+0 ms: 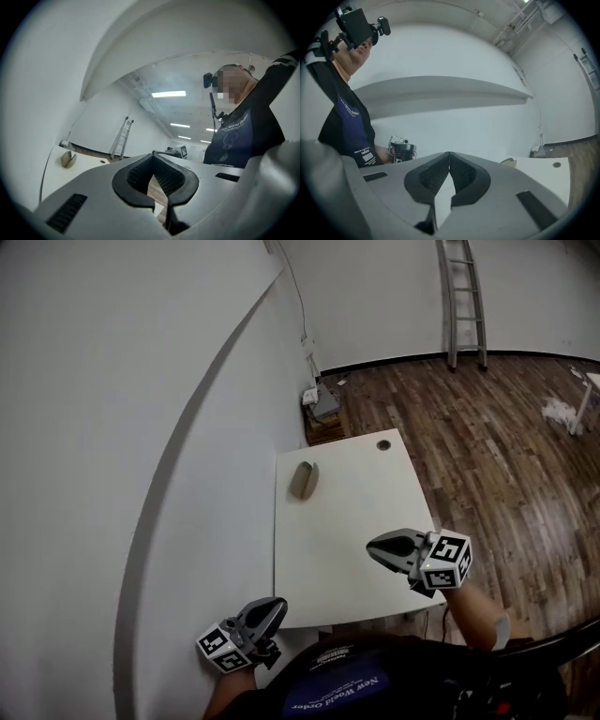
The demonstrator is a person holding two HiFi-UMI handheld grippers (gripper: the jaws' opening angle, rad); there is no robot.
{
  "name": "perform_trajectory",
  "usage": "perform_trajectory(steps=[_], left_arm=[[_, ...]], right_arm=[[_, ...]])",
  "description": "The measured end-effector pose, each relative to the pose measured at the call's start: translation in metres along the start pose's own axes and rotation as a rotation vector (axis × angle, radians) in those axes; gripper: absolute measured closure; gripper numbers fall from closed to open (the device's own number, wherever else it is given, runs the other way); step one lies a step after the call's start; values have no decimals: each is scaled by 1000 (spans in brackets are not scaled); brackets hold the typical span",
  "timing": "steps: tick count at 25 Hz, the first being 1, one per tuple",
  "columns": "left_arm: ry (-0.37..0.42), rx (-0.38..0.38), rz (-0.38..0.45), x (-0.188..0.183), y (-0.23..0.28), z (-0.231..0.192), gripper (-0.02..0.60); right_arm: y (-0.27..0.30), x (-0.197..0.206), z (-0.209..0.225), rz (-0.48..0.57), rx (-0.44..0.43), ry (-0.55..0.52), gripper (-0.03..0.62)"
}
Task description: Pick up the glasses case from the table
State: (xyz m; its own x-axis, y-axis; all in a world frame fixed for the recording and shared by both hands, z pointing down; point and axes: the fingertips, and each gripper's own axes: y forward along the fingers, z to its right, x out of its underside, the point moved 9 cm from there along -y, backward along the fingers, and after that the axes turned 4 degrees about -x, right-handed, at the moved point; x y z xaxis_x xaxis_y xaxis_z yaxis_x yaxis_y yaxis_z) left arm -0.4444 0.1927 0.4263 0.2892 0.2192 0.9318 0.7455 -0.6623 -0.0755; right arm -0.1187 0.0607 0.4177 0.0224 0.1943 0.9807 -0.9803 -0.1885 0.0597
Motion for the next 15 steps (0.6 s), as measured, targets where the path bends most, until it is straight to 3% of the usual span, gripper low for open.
perform_trajectory(steps=[3, 6, 9, 15], left_arm=[[-56, 2, 30, 2, 1, -17, 578], [-40, 7, -14, 7, 10, -28, 578], [-68, -45, -14, 10, 24, -48, 578], [-66, -60, -45, 19, 98, -47, 578]], right_arm=[[-1, 5, 2, 13, 29, 25, 591], [-12, 9, 22, 22, 60, 42, 591], [-24, 8, 54, 34, 74, 51, 591], [-61, -4, 106, 34, 38, 11, 591]])
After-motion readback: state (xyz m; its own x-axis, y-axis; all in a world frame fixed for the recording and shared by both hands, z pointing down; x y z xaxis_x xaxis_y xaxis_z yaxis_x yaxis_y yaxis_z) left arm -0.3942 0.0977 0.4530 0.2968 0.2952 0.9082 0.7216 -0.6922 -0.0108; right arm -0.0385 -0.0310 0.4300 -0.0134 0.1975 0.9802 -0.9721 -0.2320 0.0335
